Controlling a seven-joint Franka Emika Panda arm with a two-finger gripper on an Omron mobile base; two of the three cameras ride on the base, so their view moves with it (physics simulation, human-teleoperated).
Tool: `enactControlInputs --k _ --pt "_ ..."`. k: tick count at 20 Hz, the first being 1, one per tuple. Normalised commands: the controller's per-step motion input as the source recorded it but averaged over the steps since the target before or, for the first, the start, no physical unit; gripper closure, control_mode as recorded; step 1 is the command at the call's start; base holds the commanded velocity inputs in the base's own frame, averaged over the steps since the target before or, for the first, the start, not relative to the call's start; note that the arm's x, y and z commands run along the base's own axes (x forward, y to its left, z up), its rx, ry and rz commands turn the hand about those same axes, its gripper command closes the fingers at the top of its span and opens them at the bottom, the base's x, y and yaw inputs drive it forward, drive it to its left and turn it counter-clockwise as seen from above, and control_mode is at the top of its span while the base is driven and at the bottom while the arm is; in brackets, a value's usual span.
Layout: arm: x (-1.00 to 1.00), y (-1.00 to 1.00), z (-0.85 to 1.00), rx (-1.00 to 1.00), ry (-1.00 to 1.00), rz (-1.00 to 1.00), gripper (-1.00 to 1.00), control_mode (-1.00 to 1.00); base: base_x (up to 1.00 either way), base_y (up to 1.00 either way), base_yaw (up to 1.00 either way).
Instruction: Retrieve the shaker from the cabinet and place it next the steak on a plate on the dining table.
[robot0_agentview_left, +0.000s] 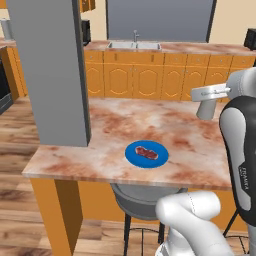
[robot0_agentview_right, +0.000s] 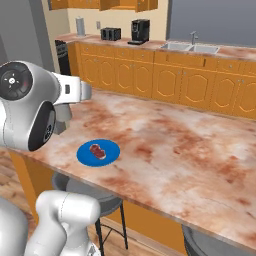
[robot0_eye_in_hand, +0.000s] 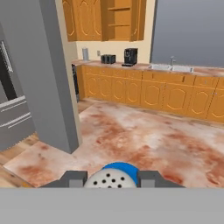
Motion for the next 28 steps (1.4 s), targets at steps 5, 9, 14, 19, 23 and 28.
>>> enactControlInputs --k 5,9,14,19,23,28 --pt "0.2 -0.01 -0.06 0.0 -0.01 0.0 1.0 -1.0 0.01 0.0 0.0" --pt "0.43 -0.25 -0.16 0.0 0.01 0.06 1.0 -1.0 0.0 0.0 0.0" --pt "0.28 -0.33 -0.08 0.0 0.11 0.12 1.0 -1.0 0.0 0.0 0.0" --pt "0.13 -0.33 -0.07 -0.01 0.03 0.16 1.0 -1.0 0.0 0.0 0.0" --pt "0.0 -0.3 -0.18 -0.07 0.0 0.2 1.0 -1.0 0.0 0.0 0.0" --pt "0.0 -0.28 -0.38 -0.11 0.0 0.24 1.0 -1.0 0.0 0.0 0.0"
